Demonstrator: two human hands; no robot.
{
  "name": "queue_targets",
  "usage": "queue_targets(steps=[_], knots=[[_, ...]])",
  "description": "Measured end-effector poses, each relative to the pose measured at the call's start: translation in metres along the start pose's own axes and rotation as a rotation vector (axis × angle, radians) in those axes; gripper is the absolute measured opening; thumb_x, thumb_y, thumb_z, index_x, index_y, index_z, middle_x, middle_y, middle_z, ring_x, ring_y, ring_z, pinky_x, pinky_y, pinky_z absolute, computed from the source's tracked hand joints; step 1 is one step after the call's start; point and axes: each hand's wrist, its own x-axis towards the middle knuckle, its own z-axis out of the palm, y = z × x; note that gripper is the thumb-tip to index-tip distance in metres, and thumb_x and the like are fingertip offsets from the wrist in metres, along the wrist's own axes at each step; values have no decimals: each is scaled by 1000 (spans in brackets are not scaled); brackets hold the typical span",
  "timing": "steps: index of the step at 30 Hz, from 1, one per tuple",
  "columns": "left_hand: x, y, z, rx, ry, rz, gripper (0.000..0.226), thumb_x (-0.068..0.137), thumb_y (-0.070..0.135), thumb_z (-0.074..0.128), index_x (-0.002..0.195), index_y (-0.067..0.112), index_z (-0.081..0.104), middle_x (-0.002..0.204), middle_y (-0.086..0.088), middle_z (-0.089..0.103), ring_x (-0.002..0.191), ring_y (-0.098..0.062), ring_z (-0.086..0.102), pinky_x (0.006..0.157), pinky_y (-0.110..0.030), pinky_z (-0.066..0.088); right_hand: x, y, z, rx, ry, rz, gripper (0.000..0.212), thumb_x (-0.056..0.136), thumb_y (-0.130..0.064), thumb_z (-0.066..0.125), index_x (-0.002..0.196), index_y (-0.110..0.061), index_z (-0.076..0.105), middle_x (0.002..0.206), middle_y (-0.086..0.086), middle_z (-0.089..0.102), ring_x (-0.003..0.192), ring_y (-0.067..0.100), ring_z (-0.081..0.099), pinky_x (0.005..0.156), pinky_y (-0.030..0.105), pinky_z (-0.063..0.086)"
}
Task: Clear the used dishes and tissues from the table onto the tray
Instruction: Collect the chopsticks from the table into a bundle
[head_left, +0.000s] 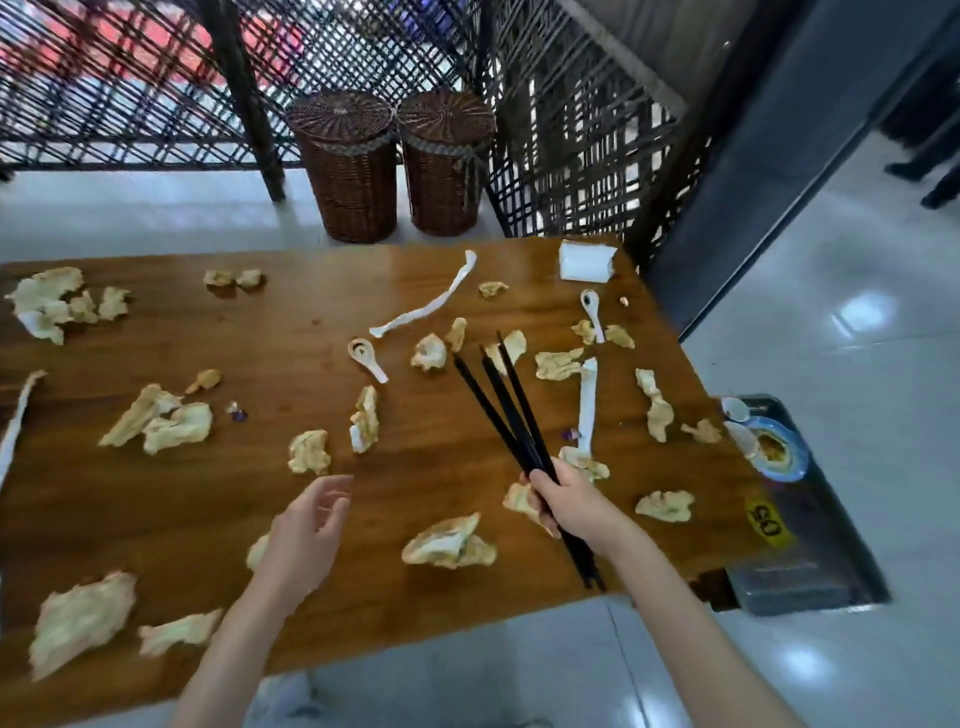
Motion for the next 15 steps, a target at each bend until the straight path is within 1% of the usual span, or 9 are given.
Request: queue_targets(steps=[2, 3, 5, 6, 8, 11, 14, 15], knots=[[-13, 19, 22, 52, 78, 36, 16, 96, 26, 49, 108, 35, 56, 87, 19, 60, 77, 1, 55, 54, -10, 36, -4, 13, -26, -40, 5, -11, 20, 101, -22, 35, 97, -11, 52, 67, 2, 49, 50, 12, 41, 48, 23, 35], [-19, 29, 35, 49, 91, 46, 16, 96, 25, 49, 107, 34, 56, 85, 19, 59, 77, 0, 55, 55, -11, 35, -7, 20, -40, -56, 8, -15, 20, 101, -22, 36, 98, -12, 52, 68, 2, 49, 51, 12, 42, 48, 23, 36], [-28, 44, 60, -20, 56, 39, 19, 96, 22, 49, 111, 27, 58, 94, 7, 64, 86, -10, 58, 63, -19, 42, -11, 36, -64, -39, 1, -27, 18, 101, -21, 36, 99, -13, 52, 67, 2, 49, 48, 11, 42, 46, 23, 36], [-31, 50, 69, -40, 40, 30, 21, 96, 21, 49, 114, 24, 58, 99, 4, 64, 90, -12, 58, 66, -21, 43, -13, 42, -73, -22, -1, -28, 18, 101, -20, 36, 98, -13, 52, 65, 2, 48, 46, 11, 41, 44, 22, 35], [-35, 61, 88, -42, 23, 26, 22, 96, 21, 49, 115, 23, 58, 101, 3, 64, 91, -11, 58, 67, -20, 44, -16, 54, -93, -10, 3, -22, 18, 101, -20, 36, 95, -15, 52, 63, 1, 50, 46, 11, 42, 43, 22, 35], [-38, 81, 113, -37, 10, 34, 20, 96, 21, 49, 114, 26, 57, 102, 4, 63, 93, -10, 57, 65, -17, 45, -17, 70, -122, -12, 12, -24, 20, 101, -21, 36, 92, -17, 53, 64, 0, 52, 49, 10, 45, 43, 21, 37], [-37, 104, 138, -13, -8, 28, 21, 96, 22, 48, 115, 29, 55, 104, 4, 61, 95, -13, 57, 70, -25, 50, -15, 84, -152, 2, 36, -22, 21, 101, -19, 36, 90, -14, 53, 62, -1, 51, 46, 9, 44, 42, 20, 37], [-35, 112, 148, 1, -12, 32, 22, 96, 22, 48, 116, 29, 54, 105, 4, 61, 96, -13, 57, 71, -26, 50, -14, 87, -165, 11, 38, -23, 21, 101, -18, 35, 89, -14, 52, 61, -1, 50, 44, 9, 43, 42, 20, 36]])
